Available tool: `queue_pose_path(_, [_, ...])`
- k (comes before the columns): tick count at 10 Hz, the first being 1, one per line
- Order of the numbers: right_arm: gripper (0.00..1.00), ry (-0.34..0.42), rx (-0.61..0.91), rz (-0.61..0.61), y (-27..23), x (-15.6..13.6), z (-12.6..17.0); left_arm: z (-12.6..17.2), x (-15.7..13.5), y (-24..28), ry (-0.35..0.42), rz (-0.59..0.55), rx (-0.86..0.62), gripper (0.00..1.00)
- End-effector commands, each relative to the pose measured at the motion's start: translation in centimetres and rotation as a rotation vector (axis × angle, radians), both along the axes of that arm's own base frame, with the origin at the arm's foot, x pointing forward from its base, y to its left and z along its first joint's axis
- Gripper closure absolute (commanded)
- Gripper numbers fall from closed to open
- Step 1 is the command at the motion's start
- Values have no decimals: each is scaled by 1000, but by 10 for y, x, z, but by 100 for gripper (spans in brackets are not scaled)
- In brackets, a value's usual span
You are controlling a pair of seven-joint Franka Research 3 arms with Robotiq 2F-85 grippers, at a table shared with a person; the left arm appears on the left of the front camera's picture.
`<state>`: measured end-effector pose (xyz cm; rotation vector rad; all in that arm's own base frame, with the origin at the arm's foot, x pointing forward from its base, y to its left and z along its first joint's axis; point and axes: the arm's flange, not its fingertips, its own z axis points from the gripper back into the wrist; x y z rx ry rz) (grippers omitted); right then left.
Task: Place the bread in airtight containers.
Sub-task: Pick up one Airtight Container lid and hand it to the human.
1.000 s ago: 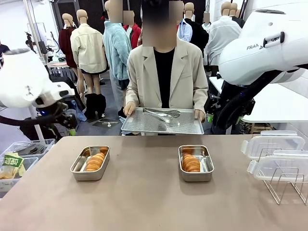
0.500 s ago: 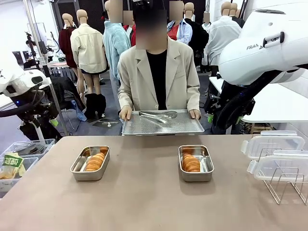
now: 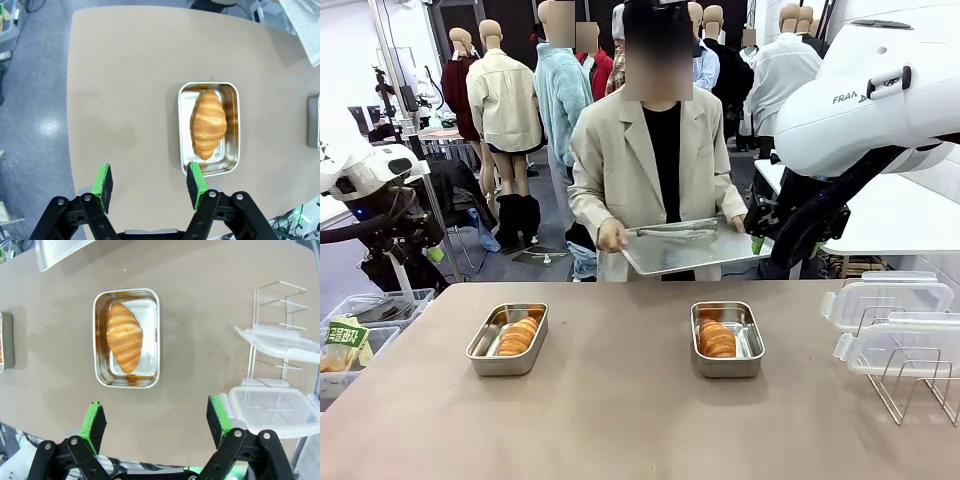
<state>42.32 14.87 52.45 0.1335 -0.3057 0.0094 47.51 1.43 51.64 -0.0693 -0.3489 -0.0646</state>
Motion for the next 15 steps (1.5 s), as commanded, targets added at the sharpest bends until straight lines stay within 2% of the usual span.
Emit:
queue_pose_path(1, [0, 5, 4, 3, 0, 0, -3, 3, -1, 1, 1, 14, 18, 23])
queue_pose_path(15, [0, 5, 4, 3, 0, 0, -3, 3, -1, 1, 1, 14, 18, 23])
